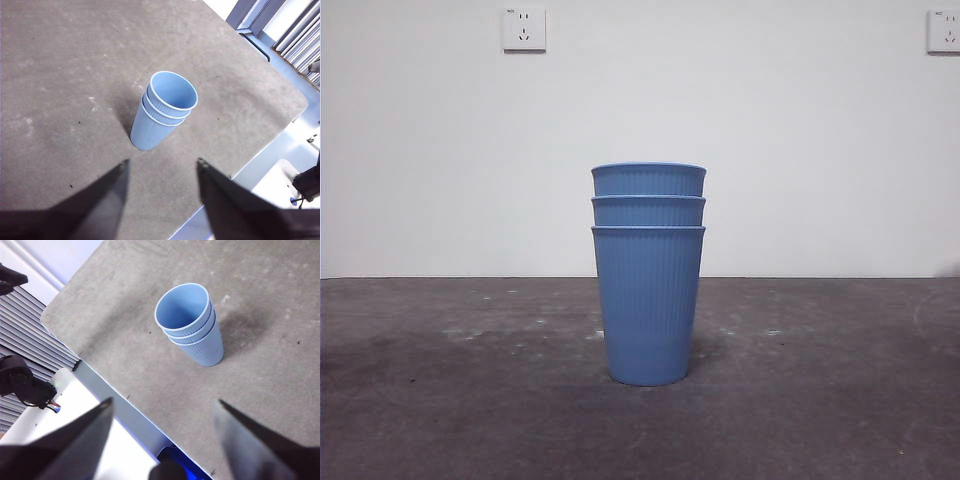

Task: Pick up the cup on the top,put the cup on the left,pick up the cup in the middle,put the cup on the right

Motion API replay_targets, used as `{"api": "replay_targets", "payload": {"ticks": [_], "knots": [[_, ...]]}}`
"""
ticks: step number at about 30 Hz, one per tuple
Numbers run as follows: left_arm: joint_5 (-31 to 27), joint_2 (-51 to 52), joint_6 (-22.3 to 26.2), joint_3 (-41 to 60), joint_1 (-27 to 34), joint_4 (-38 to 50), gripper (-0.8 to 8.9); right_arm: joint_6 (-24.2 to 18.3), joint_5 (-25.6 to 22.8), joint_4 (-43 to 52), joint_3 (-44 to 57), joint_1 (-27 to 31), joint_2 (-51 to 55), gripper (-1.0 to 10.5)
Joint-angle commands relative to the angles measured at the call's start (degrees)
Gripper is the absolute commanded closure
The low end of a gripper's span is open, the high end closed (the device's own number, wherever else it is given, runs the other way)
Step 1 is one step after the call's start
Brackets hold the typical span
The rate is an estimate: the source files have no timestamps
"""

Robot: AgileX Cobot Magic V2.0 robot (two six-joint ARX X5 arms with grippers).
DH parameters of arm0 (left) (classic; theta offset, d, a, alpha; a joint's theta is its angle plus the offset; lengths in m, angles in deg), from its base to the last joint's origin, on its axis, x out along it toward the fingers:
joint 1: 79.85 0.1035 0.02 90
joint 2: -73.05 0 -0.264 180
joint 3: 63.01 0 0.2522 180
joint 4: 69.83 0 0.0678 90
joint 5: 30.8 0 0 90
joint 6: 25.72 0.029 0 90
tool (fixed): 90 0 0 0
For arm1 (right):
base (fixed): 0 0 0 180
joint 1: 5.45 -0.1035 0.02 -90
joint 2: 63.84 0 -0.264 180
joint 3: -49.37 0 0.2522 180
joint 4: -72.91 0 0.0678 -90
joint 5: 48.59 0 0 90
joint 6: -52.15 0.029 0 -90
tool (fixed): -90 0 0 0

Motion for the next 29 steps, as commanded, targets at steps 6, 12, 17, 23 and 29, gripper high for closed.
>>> {"api": "replay_targets", "payload": {"ticks": [6, 12, 17, 23, 29], "knots": [[0.0, -3.3, -3.4, -3.1, -0.5, 1.6, 1.89, 1.1, 0.1, 0.3, -0.2, -0.1, -0.8, 4.6], [-5.8, -11.1, -3.4, -11.4, -5.4, 1.2, 1.89, 1.1, 0.1, 0.4, -0.2, -0.1, -2.3, 4.6], [-10.6, -20.1, -3.4, -18.3, -12.6, 1.0, 1.90, 1.2, 0.1, 0.8, -0.2, -0.1, -3.4, 4.7], [-19.3, -31.3, -3.5, -23.4, -22.0, 1.5, 1.91, 1.2, 0.0, 0.8, -0.2, -0.1, -3.9, 4.7], [-26.6, -42.2, -3.5, -27.0, -28.2, 2.7, 1.91, 1.2, 0.0, 0.8, -0.2, -0.1, -3.9, 4.7]]}}
